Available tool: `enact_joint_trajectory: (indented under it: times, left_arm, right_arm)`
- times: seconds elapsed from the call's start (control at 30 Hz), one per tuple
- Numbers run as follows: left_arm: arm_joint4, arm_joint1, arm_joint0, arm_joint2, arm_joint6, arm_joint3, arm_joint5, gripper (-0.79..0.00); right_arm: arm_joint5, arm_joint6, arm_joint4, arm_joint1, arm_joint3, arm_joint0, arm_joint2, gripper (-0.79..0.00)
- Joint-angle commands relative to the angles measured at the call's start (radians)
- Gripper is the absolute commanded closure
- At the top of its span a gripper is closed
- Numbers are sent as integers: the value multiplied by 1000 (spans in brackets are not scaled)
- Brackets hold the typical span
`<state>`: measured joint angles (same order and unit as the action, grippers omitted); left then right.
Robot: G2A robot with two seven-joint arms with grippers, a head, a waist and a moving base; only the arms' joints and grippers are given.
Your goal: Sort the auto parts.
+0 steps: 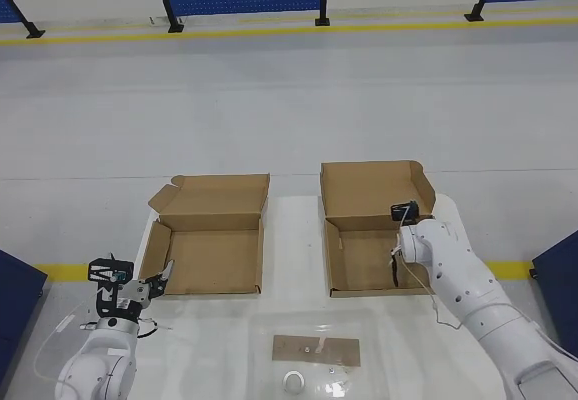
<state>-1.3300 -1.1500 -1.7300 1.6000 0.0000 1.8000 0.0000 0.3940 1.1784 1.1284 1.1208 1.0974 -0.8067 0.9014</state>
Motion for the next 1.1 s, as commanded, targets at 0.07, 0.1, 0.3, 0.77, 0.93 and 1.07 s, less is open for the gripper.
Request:
enact_joint_trajectory:
  times: [0.07,0.1,0.3,0.77,0.93,1.07]
  left_arm:
    - [0,0,0,0,0,0,0,-785]
    - [0,0,0,0,0,0,0,-785]
    - [0,0,0,0,0,0,0,-785]
    - [0,0,0,0,0,0,0,-785]
    - [0,0,0,0,0,0,0,-785]
    - [0,0,0,0,0,0,0,-785]
  right_arm:
    - [15,1,-4,8,-23,4,6,0]
    - [14,0,-4,9,-27,5,7,0]
    - [21,0,-2,20,-64,11,10,0]
    - [19,6,0,45,-126,34,14,-785]
    - [19,9,14,47,-106,32,26,-785]
    - [2,18,14,42,-44,17,53,-785]
